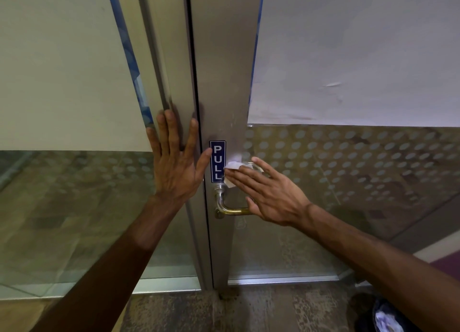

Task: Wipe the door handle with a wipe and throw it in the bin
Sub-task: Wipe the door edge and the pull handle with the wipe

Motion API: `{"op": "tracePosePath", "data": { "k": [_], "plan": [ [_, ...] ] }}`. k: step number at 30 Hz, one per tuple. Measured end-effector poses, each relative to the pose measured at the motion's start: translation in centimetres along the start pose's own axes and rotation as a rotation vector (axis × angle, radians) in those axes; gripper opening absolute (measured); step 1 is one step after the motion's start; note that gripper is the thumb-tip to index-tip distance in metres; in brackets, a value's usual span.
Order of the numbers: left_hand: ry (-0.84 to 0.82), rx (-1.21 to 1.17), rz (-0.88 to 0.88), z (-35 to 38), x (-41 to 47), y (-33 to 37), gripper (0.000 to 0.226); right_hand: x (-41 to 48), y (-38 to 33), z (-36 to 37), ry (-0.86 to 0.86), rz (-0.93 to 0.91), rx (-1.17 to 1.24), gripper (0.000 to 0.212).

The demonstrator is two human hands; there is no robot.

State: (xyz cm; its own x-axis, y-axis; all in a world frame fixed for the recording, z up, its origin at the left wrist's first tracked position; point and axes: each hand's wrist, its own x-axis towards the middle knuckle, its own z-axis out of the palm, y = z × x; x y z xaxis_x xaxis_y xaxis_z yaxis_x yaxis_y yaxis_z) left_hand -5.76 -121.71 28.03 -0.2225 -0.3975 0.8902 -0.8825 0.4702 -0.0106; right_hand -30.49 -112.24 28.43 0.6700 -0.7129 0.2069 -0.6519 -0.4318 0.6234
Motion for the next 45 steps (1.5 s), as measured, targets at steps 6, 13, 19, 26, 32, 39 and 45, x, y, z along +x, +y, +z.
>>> {"op": "tracePosePath", "data": {
  "k": [6, 13, 19, 26, 32, 39, 45],
  "plan": [
    [0.003, 0.0, 0.005, 0.0, 0.0, 0.1, 0.079, 2.9, 3.4, -2.5, 0.226, 0.164, 0.013, 0.069],
    [-0.01, 0.003, -0.005, -0.2, -0.1, 0.0, 0.077, 0.0, -0.4, 0.5, 0.057, 0.07, 0.062, 0.079],
    [-0.032, 0.017, -0.027, -0.4, 0.0, 0.2, 0.078, 0.2, 1.4, 0.7, 0.069, -0.127, -0.192, 0.07],
    [-0.037, 0.024, -0.03, -0.2, 0.0, 0.1, 0.081, 2.7, 3.0, -0.6, 0.452, -0.207, -0.349, 0.034],
    [-0.024, -0.057, 0.023, -0.5, -0.5, -0.4, 0.078, 2.6, -1.3, -0.8, 0.541, 0.166, 0.225, 0.024],
    [-0.076, -0.084, 0.033, -0.8, -2.9, 0.0, 0.076, 2.4, -9.4, -1.2, 0.249, 0.627, 0.793, 0.023],
    [-0.097, -0.116, 0.007, -0.7, -4.2, 0.3, 0.072, 3.2, -10.4, -1.8, 0.095, 0.614, 0.656, 0.022]
  ]
}}
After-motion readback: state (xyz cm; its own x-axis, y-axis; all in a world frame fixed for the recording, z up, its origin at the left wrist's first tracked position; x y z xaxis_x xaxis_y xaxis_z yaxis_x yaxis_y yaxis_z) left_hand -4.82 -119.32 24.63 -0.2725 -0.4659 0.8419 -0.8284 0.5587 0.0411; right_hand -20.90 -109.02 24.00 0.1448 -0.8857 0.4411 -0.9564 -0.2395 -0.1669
